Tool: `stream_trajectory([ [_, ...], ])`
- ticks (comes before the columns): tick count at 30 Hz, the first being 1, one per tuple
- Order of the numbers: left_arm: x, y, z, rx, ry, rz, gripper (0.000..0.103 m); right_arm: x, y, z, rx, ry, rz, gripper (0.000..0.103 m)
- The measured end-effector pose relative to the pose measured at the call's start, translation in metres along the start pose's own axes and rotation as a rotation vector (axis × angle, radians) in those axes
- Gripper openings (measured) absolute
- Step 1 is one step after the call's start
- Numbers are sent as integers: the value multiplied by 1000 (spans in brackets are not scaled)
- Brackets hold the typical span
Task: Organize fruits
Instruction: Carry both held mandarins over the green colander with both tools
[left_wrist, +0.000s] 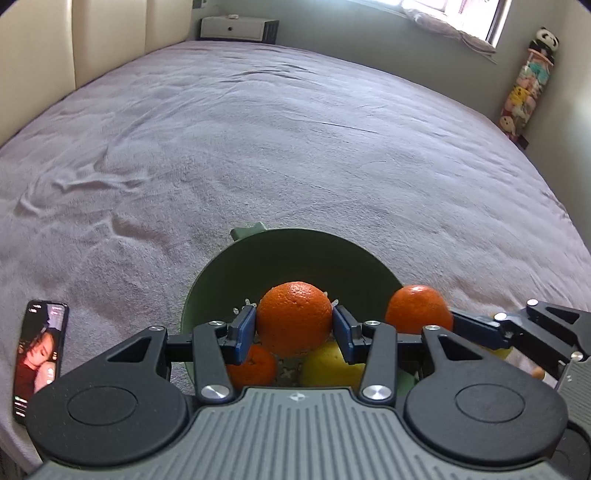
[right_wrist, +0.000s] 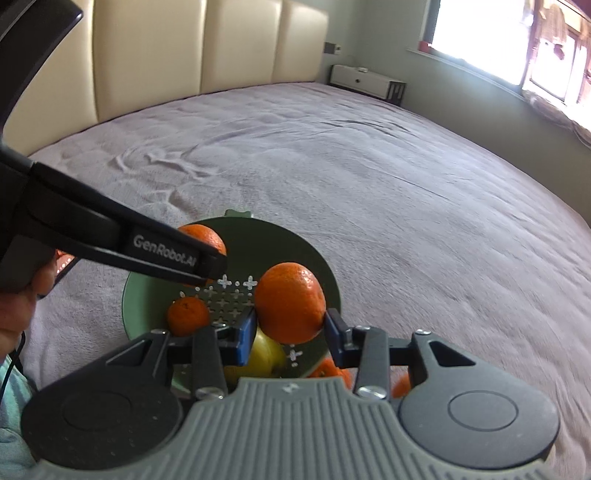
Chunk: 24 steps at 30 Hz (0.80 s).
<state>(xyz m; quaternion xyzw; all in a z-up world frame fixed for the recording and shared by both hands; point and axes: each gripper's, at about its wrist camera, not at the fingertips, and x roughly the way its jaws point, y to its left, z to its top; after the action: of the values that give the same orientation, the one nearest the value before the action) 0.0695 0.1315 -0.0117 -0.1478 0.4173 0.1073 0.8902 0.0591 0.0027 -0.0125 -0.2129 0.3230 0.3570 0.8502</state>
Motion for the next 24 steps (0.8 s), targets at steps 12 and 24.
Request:
stream_trajectory([
  [12,39,8,-2,-65,82,-27,51,54,-2,7,-97,88,53,37],
  [24,68,8,-7,-71,155,0,51,92,-4,7,-207,151,74,37],
])
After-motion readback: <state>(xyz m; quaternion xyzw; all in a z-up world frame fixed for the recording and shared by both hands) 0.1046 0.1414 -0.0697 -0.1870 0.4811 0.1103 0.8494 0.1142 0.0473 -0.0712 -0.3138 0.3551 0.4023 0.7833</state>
